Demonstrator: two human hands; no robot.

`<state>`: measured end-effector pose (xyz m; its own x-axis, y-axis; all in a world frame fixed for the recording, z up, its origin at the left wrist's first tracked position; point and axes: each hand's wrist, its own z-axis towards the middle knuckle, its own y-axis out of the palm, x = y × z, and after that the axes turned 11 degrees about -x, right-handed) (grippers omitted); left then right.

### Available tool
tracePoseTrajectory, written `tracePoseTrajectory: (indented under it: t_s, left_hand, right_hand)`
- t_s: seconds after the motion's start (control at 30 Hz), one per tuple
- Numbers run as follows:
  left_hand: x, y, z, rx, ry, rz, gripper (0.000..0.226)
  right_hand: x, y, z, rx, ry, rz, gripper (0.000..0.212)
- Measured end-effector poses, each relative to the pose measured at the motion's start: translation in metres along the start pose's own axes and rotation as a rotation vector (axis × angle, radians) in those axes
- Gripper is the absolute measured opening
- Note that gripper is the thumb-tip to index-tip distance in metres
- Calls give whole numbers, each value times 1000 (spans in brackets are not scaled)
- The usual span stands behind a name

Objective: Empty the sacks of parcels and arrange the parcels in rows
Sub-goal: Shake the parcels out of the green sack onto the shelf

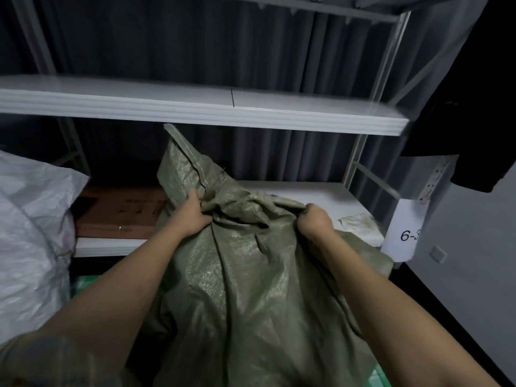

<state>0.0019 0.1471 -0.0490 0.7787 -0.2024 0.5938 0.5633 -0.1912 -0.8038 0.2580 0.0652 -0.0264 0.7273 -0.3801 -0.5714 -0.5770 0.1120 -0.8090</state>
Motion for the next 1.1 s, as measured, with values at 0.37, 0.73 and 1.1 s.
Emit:
tracePoseTrajectory:
  t_s: [0.37, 0.73, 1.1]
  left_hand:
    - [-12, 4, -7, 104, -27, 163, 25]
    - [-6, -11, 3, -164, -107, 152, 40]
    - [-38, 17, -2, 69, -111, 199, 38]
  right_hand:
    - [-39, 36, -26, -683, -248, 102, 119]
    - [-27, 59, 3, -480, -112, -299, 138]
    - [3, 73, 34, -419, -160, -56, 129]
